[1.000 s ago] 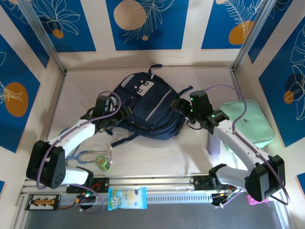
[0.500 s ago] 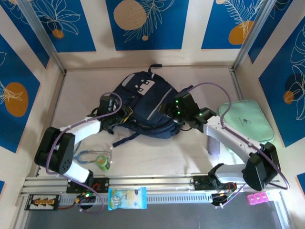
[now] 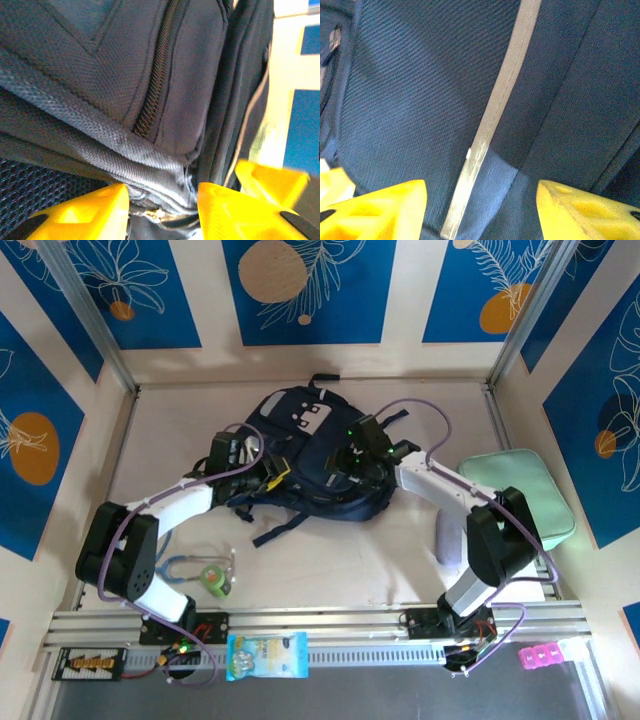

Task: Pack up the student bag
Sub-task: Rotate the student bag at the top-center of the table.

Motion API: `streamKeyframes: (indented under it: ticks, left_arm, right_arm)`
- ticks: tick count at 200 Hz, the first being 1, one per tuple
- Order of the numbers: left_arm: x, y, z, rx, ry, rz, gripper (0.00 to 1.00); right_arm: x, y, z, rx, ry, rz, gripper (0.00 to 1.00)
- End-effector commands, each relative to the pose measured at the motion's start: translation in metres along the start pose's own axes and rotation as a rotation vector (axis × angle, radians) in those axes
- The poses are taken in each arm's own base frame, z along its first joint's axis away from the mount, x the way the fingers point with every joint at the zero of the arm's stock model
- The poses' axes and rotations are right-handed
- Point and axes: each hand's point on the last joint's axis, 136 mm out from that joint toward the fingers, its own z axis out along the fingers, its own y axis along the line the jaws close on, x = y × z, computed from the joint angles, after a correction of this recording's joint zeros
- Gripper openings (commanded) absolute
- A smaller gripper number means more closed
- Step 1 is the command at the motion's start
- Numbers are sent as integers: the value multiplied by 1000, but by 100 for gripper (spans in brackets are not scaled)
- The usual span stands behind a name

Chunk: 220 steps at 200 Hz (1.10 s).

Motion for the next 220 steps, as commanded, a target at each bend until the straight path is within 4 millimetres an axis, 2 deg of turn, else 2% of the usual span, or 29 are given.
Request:
streamKeyframes:
  ticks: [1,28,54,78,92,121,156,177,198,220]
  left_arm:
    - [4,-26,-4,58,45,98,42]
    - [10,-29,-14,-4,64,160,46]
    - [18,-33,-20,-30,78,218,50]
    - [7,-53,-16,-11,85,283,51]
    - [0,-55,-6,-43,118,307,49]
    - [-10,-45,17,-124,203,349,43]
    - [-8,-45,36,-120,320,392,39]
    - [-3,-50,45,-84,368,408,39]
    - [3,-51,55,-70,413,413,37]
    - [8,-46,66,-69,443,396,25]
  right_arm:
    - [-27,-6,9,-22,-28,-41,60]
    - [-54,4,13,-97,-37,-118,60]
    - [-67,23,9,-144,-55,-195,60]
    - [-75,22,-3,-122,-87,-197,59]
    - [-76,16,-15,-105,-109,-173,59]
    - [-60,2,-42,-97,-124,-133,60]
    - [-32,-9,-65,-121,-108,-103,60]
    - [-13,-18,-67,-109,-68,-66,60]
    - [7,-32,-60,-50,-19,-16,60]
    - [28,-63,-52,69,15,113,60]
